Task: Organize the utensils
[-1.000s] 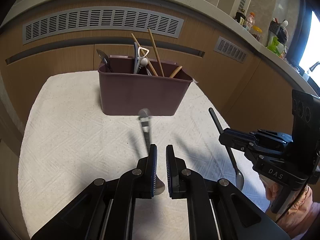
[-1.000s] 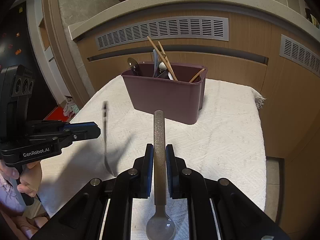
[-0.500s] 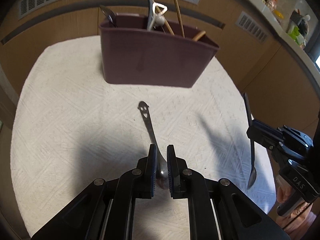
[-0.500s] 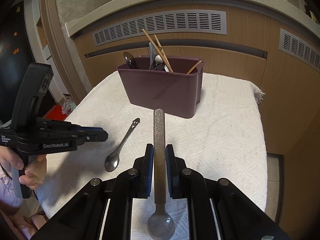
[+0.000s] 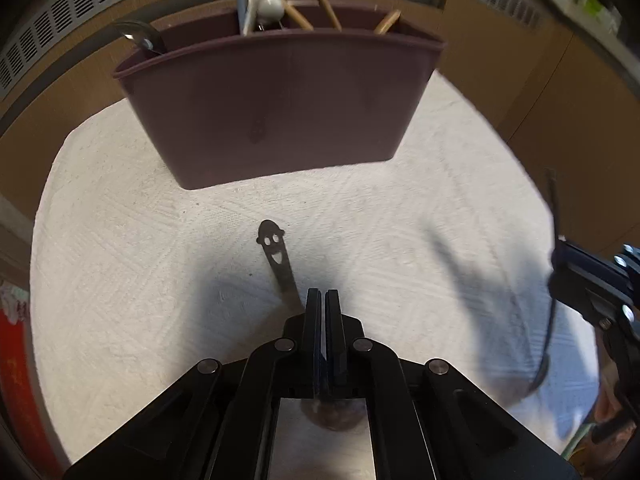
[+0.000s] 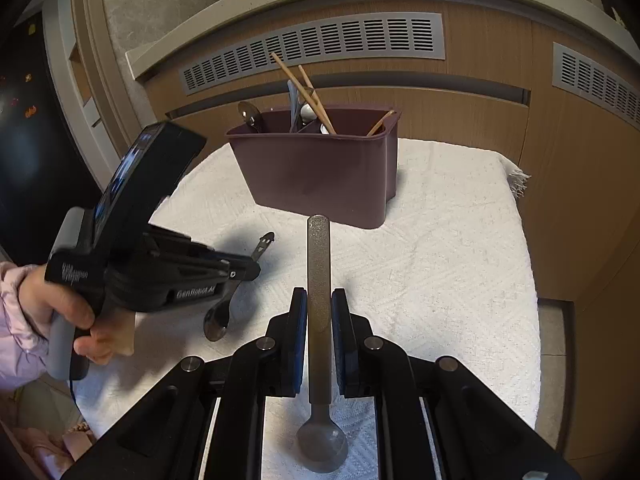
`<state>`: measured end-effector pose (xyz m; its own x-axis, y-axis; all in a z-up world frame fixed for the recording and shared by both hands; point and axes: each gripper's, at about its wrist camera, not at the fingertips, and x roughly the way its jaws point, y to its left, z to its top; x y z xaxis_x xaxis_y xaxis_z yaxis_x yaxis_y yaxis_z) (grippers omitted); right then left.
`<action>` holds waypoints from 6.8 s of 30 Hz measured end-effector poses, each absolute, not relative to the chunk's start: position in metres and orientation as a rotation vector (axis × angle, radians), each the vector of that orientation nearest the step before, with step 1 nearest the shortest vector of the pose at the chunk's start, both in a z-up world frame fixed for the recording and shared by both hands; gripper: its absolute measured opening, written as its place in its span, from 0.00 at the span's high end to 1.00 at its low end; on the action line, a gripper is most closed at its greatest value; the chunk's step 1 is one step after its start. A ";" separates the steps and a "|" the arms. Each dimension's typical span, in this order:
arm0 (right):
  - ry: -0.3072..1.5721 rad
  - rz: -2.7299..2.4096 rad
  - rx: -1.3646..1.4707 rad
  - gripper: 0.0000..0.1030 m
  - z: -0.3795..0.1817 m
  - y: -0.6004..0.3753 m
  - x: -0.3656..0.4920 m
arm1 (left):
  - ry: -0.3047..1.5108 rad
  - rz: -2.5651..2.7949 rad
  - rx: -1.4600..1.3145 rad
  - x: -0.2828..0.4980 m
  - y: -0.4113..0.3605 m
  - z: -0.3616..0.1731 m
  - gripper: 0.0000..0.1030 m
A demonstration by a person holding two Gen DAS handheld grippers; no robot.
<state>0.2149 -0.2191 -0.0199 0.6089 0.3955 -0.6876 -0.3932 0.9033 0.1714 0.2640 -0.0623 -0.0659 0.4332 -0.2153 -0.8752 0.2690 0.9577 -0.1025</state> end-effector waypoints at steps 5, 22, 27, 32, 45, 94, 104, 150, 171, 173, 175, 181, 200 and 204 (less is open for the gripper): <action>0.776 0.452 0.020 0.89 -0.013 -0.219 0.213 | 0.918 -0.337 -0.132 0.225 -0.030 -0.037 0.99; 0.759 0.427 -0.020 0.89 -0.007 -0.214 0.207 | 1.126 -0.250 -0.068 0.256 -0.053 -0.079 0.69; 0.747 0.419 -0.048 0.89 -0.004 -0.212 0.205 | 1.174 -0.246 0.073 0.278 -0.067 -0.080 0.92; 0.702 0.428 -0.046 0.89 0.000 -0.213 0.201 | 1.030 -0.255 -0.007 0.250 -0.047 -0.062 0.95; 0.724 0.449 -0.019 0.89 0.003 -0.207 0.204 | 0.795 -0.268 -0.143 0.213 -0.022 -0.021 0.95; 0.703 0.382 0.066 0.40 0.023 -0.195 0.340 | 0.596 -0.222 -0.273 0.315 0.013 0.020 0.51; 0.587 0.217 0.034 0.00 0.045 -0.207 0.220 | 0.545 -0.100 -0.134 0.189 0.012 0.031 0.23; 0.503 0.057 -0.065 0.00 0.035 -0.218 0.104 | 0.522 -0.078 -0.020 0.090 -0.019 0.031 0.09; 0.505 0.060 -0.064 0.00 0.034 -0.219 0.102 | 0.525 -0.079 -0.019 0.091 -0.020 0.030 0.09; 0.504 0.059 -0.065 0.00 0.034 -0.219 0.102 | 0.525 -0.080 -0.019 0.091 -0.020 0.030 0.09; 0.504 0.059 -0.065 0.00 0.034 -0.220 0.102 | 0.525 -0.080 -0.019 0.090 -0.020 0.030 0.09; 0.504 0.059 -0.066 0.00 0.035 -0.220 0.101 | 0.527 -0.082 -0.019 0.090 -0.020 0.030 0.09; 0.501 0.055 -0.068 0.00 0.036 -0.220 0.101 | 0.525 -0.083 -0.022 0.088 -0.019 0.030 0.09; 0.503 0.053 -0.068 0.00 0.036 -0.221 0.100 | 0.526 -0.081 -0.023 0.087 -0.018 0.031 0.09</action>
